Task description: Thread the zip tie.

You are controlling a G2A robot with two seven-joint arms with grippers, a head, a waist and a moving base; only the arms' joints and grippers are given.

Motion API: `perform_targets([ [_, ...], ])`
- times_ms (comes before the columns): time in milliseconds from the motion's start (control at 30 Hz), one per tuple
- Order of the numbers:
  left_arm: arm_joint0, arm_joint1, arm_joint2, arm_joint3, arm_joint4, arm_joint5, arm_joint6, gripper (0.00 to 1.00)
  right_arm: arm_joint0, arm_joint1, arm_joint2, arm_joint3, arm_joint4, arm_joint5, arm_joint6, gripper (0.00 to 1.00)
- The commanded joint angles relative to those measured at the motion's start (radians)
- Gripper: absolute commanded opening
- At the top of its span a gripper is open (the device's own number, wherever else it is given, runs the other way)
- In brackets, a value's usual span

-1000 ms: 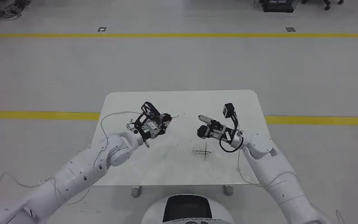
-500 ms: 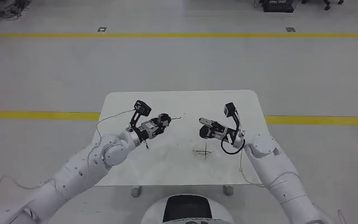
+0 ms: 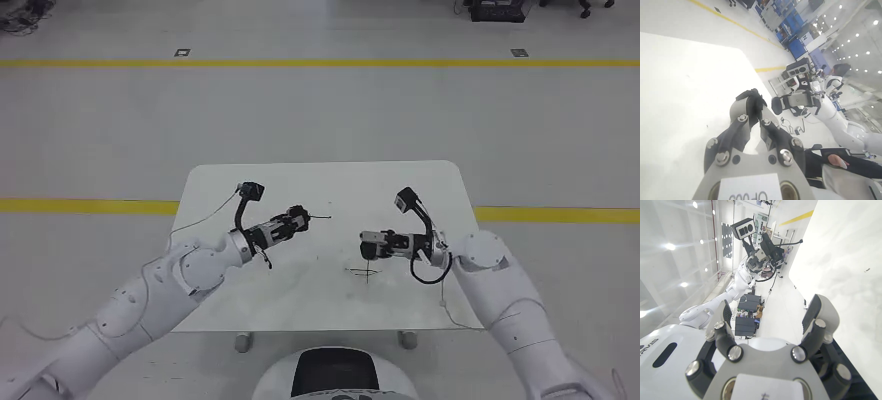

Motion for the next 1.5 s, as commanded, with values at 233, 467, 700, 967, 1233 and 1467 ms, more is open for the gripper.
perform_targets([
  [233,0.014,-0.007,-0.038,-0.004,-0.033,0.0,-0.029,0.0,0.005,-0.006,0.008,0.005,0.049,0.0,0.083,1.0],
  [467,0.025,-0.013,-0.043,-0.001,-0.156,0.002,-0.087,0.0,0.003,-0.006,0.007,0.004,0.051,0.0,0.079,1.0],
  [700,0.02,-0.02,-0.076,0.073,-0.489,0.0,-0.388,0.0,-0.002,0.014,0.038,-0.002,0.096,0.0,0.168,1.0],
  [967,0.027,-0.041,-0.109,0.103,-0.635,0.0,-0.559,0.0,0.024,0.054,-0.048,-0.009,0.187,0.0,0.168,1.0],
  [1233,0.029,-0.056,-0.125,0.116,-0.642,0.0,-0.575,0.0,0.044,0.071,-0.106,-0.012,0.222,0.0,0.168,1.0],
  [1467,0.043,-0.062,-0.121,0.105,-0.719,0.044,-0.636,0.0,0.041,0.072,-0.097,0.004,0.217,0.0,0.118,1.0],
])
